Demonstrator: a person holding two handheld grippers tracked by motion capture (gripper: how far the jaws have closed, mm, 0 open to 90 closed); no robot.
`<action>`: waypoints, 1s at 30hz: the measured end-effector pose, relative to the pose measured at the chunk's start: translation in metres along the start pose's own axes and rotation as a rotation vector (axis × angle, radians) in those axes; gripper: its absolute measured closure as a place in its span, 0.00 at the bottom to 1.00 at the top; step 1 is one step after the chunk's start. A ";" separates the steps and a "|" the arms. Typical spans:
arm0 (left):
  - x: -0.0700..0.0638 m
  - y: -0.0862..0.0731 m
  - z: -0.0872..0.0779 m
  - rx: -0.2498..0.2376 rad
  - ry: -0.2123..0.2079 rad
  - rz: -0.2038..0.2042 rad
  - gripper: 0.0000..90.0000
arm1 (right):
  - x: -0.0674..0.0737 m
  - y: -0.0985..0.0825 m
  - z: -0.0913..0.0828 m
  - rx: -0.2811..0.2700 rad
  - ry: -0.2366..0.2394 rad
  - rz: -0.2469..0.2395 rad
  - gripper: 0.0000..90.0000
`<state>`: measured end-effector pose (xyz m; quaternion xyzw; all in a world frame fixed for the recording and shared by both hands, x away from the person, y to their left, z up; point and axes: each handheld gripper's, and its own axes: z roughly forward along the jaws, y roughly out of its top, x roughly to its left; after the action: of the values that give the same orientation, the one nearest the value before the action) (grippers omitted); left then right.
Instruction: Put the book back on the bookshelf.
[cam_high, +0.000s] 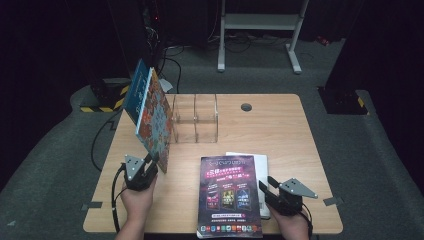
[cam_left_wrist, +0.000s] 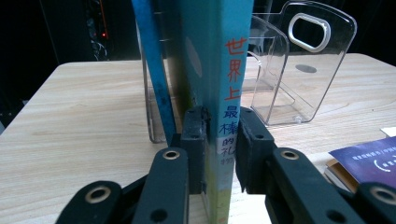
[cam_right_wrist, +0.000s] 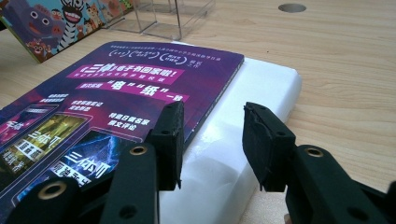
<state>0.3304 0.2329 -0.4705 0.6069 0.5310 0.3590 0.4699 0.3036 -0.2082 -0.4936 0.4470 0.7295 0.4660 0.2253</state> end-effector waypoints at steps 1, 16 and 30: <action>0.001 0.000 0.000 0.001 0.002 -0.001 0.82 | 0.000 0.000 0.000 0.000 0.000 0.000 0.65; 0.008 0.005 0.000 -0.001 0.020 0.005 0.83 | 0.001 0.000 0.001 0.004 -0.002 -0.001 0.65; 0.009 0.005 0.003 0.016 0.010 0.030 0.74 | 0.000 0.000 0.000 0.003 -0.001 -0.004 0.65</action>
<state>0.3361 0.2408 -0.4671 0.6165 0.5271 0.3649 0.4570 0.3037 -0.2077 -0.4939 0.4460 0.7311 0.4642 0.2260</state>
